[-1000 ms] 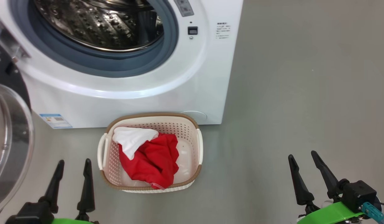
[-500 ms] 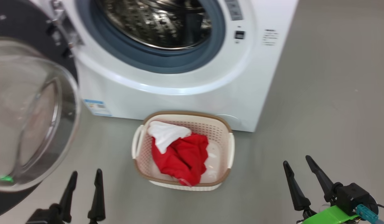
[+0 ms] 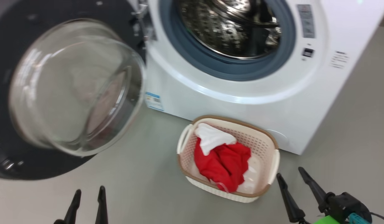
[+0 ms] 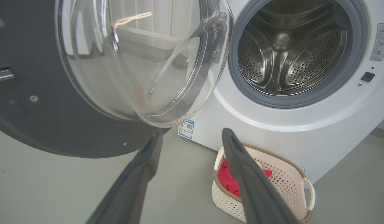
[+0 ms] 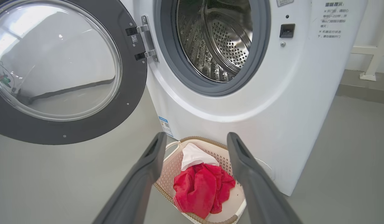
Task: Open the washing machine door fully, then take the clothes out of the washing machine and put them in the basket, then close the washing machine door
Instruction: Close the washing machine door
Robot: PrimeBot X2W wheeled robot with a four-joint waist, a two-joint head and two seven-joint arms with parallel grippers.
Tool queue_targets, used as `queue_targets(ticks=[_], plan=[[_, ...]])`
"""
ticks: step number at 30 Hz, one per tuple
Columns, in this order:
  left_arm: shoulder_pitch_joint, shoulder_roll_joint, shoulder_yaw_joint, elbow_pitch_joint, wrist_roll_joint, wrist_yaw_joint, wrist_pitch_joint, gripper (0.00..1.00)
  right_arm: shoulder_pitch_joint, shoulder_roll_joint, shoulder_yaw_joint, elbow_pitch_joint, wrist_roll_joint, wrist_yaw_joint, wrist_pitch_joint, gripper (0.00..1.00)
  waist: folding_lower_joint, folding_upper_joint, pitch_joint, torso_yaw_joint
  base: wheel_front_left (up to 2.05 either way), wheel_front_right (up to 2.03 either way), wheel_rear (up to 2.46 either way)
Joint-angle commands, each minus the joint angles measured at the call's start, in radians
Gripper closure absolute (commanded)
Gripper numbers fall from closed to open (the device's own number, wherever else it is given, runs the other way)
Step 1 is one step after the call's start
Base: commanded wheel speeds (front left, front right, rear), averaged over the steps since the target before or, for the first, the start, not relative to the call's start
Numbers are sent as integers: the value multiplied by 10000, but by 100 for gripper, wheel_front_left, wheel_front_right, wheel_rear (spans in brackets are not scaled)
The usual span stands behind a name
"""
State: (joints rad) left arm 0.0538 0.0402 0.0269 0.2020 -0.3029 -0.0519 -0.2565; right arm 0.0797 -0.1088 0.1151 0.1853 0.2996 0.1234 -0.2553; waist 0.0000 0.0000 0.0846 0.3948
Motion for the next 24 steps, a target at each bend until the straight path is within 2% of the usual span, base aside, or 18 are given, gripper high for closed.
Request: queue_targets(ticks=[1, 6, 13, 24], plan=[[87, 101, 333, -334, -125, 167, -53, 0, -71, -147, 421, -186, 27, 73, -65, 0, 0, 0, -354, 939, 0, 0, 0], [319, 101, 501, -682, -421, 478, -53, 0, -459, -291, 904, -32, 110, 73, -65, 0, 0, 0, -253, 1083, 0, 0, 0], [448, 101, 575, -905, -606, 669, -53, 0, -760, -372, 1225, 128, 208, 73, -65, 0, 0, 0, -186, 1148, 0, 0, 0], [406, 101, 818, -1097, -736, 726, -53, 0, -833, -414, 1366, 185, 279, 73, -65, 0, 0, 0, -232, 1123, 0, 0, 0]])
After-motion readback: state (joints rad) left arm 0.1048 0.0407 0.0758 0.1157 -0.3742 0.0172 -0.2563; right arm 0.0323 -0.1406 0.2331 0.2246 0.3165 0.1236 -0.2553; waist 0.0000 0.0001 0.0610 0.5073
